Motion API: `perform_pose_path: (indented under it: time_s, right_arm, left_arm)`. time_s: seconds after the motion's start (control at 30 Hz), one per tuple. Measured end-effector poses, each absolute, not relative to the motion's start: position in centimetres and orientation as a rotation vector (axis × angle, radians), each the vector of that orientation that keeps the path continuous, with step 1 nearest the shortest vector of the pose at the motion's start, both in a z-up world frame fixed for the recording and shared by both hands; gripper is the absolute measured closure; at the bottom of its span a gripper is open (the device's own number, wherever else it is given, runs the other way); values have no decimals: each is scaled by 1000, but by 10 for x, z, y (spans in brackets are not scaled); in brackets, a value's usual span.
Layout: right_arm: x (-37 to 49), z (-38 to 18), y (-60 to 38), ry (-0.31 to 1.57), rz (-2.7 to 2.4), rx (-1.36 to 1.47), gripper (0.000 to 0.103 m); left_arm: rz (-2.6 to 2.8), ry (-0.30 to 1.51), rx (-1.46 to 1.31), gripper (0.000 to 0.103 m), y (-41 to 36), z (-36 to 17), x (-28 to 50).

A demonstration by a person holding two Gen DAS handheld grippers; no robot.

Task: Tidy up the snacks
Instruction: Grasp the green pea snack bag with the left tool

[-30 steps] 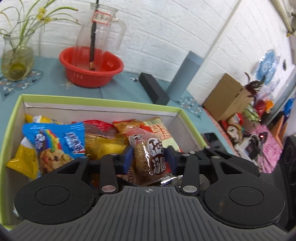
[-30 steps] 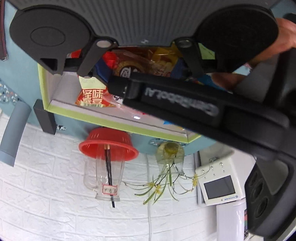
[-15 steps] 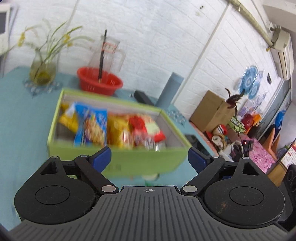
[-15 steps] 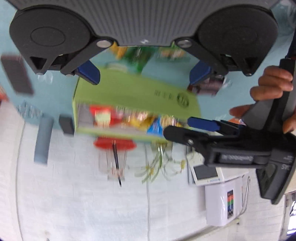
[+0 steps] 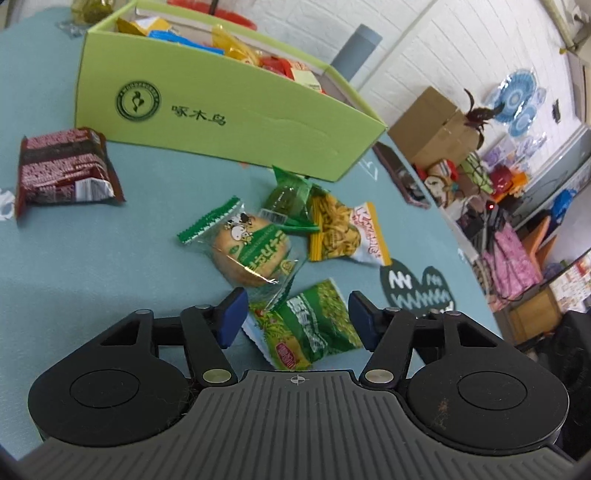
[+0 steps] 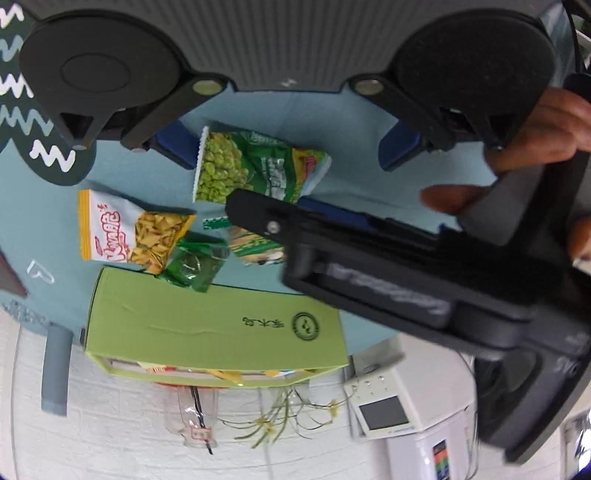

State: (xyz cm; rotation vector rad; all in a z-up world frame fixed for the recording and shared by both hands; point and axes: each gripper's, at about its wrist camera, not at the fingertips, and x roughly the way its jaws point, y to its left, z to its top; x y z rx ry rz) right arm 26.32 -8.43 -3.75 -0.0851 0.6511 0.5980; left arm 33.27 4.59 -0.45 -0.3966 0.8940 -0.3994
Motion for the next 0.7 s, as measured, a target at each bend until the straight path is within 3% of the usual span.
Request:
perform_pose_path:
  time_s: [0.17, 0.4, 0.7]
  right_arm:
    - [226, -36, -75, 666, 649, -104, 1]
    - [203, -16, -66, 560, 647, -215, 1]
    - [222, -39, -49, 655, 659, -199, 1]
  left_arm:
    - [-410, 886, -382, 58, 54, -2, 317]
    - [-331, 828, -466, 43, 96, 8, 287]
    - [-320, 870, -466, 45, 94, -2, 266]
